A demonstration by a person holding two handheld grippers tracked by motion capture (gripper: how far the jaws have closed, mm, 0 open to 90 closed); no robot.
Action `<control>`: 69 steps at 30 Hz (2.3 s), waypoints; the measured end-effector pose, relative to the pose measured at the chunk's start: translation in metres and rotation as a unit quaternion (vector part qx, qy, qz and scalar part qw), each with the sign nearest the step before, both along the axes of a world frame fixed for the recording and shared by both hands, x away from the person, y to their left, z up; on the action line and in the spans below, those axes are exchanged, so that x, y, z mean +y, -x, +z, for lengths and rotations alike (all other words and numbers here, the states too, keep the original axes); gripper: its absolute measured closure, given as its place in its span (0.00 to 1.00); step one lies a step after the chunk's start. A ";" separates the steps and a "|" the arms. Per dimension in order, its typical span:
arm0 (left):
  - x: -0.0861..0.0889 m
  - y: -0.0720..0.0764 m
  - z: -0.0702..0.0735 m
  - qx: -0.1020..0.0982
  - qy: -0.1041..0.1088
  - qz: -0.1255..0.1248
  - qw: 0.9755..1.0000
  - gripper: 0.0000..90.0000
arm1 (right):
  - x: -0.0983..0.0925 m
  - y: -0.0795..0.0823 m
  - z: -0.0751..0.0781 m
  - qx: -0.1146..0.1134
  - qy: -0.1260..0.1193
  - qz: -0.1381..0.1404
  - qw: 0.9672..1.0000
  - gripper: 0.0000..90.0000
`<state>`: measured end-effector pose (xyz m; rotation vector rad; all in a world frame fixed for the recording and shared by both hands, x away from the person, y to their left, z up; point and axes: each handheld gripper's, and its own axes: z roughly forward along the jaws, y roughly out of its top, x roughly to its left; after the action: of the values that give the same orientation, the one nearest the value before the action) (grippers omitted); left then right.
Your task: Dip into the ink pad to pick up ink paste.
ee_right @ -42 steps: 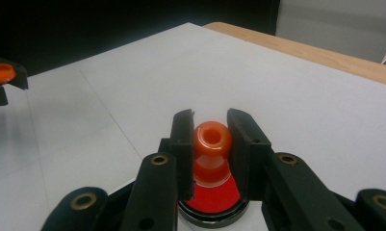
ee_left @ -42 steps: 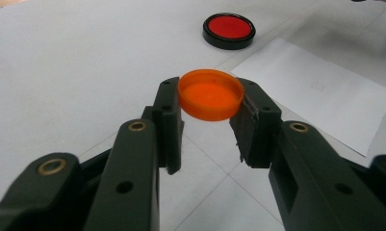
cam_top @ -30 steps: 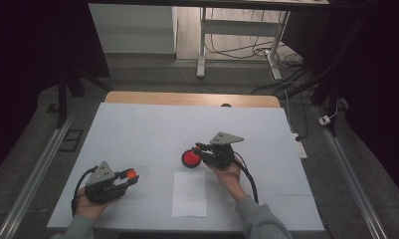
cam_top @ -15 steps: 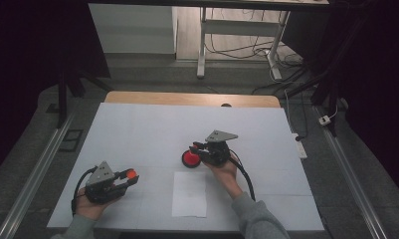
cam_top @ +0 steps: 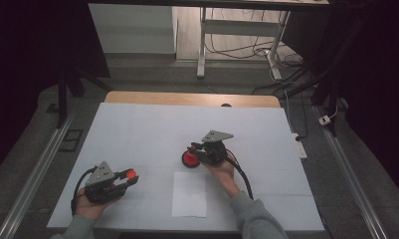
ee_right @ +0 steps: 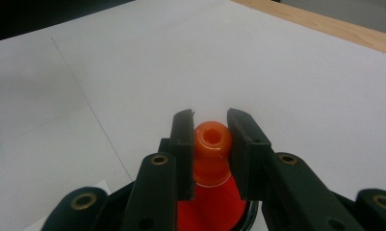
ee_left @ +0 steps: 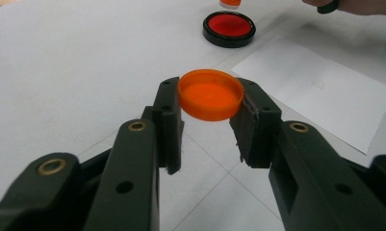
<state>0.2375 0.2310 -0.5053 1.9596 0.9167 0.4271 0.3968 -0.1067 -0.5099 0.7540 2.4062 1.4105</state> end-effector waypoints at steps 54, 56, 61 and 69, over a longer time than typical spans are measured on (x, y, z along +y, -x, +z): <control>0.000 0.000 0.000 0.004 0.002 0.002 1.000 0.72 | 0.007 0.002 -0.016 -0.005 0.047 -0.001 0.999 0.81; 0.000 0.000 0.000 0.004 0.002 0.002 1.000 0.72 | 0.006 0.002 -0.016 -0.005 0.049 0.000 0.999 0.81; 0.001 0.000 0.000 0.003 0.002 0.003 1.000 0.72 | 0.007 0.002 -0.016 -0.010 0.049 0.000 0.999 0.81; 0.002 0.000 0.000 0.002 0.003 0.004 1.000 0.72 | 0.007 0.001 -0.015 -0.004 0.049 0.000 0.999 0.81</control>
<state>0.2375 0.2328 -0.5052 1.9519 0.9270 0.4244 0.3954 -0.1002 -0.5249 0.7218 2.4485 1.2836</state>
